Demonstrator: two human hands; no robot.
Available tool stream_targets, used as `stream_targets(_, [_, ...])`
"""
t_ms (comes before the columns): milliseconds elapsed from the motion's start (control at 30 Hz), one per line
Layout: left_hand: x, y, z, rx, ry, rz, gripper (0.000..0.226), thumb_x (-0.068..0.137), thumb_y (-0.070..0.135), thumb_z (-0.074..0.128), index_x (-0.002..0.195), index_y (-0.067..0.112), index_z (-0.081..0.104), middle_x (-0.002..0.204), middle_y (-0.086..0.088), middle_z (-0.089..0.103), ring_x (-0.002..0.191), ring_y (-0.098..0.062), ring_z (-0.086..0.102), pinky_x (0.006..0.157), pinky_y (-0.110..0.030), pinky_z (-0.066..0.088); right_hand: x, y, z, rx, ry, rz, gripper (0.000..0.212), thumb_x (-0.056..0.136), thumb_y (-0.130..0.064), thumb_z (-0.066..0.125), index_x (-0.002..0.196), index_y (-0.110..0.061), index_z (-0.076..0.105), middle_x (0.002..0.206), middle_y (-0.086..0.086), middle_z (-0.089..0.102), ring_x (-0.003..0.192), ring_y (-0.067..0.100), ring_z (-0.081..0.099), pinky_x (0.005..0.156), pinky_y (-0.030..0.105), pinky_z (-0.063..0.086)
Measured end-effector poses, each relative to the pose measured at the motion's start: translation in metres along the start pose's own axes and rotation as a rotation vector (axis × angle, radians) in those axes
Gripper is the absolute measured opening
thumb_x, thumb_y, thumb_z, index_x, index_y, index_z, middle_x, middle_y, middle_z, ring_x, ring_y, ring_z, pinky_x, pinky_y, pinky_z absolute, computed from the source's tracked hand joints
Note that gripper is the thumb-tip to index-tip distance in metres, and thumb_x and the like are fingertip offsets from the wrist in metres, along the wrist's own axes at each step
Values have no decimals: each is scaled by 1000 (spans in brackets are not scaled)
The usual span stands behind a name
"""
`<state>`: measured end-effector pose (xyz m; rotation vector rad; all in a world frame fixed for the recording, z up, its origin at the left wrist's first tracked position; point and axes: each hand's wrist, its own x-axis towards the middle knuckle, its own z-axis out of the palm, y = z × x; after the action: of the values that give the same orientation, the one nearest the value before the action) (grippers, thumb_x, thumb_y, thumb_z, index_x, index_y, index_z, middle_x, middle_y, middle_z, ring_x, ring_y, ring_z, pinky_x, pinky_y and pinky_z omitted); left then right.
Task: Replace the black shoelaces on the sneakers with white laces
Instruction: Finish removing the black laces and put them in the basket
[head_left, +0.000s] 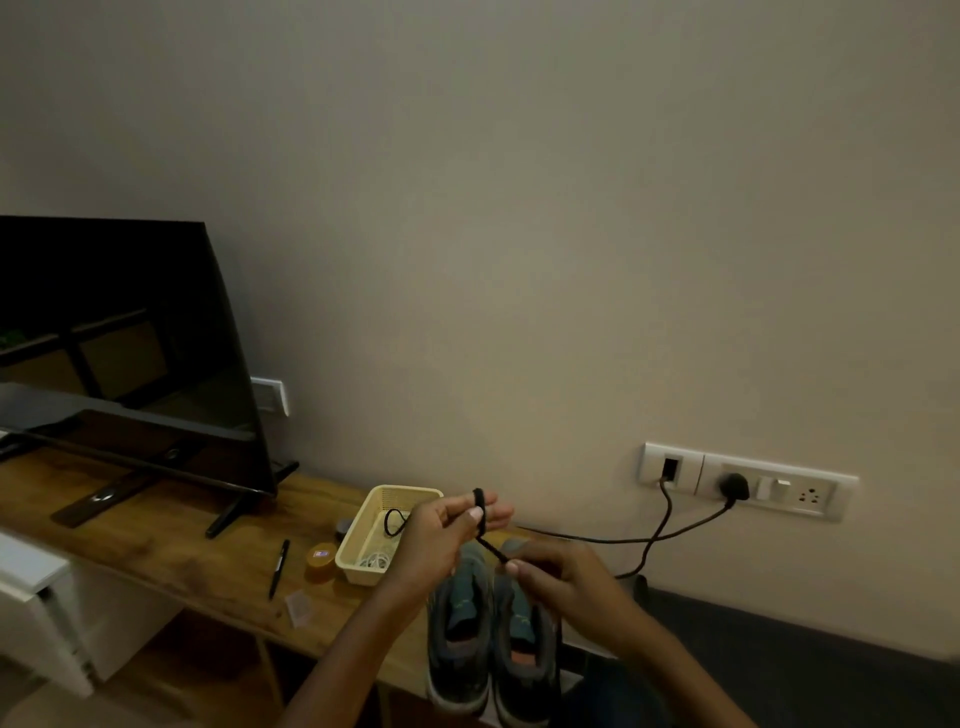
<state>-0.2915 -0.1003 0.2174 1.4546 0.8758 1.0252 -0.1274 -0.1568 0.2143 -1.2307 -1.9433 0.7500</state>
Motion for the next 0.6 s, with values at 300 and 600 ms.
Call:
stream_targets(300, [-11, 23, -6, 152, -433, -135, 24, 97, 15, 47, 117, 11, 60, 105, -4, 71, 63, 0, 62, 41, -11, 32, 33, -20, -47, -159, 83, -251, 9, 85, -9, 63, 90, -6, 70, 80, -10, 61, 73, 5, 59, 65, 19, 47])
stream_targets(600, [4, 27, -4, -269, -30, 72, 26, 96, 1, 40, 115, 4, 58, 109, -10, 70, 103, -18, 67, 36, -10, 28, 11, -10, -4, 250, 80, 97, 18, 94, -17, 52, 89, -9, 68, 63, -2, 54, 55, 8, 47, 53, 18, 39])
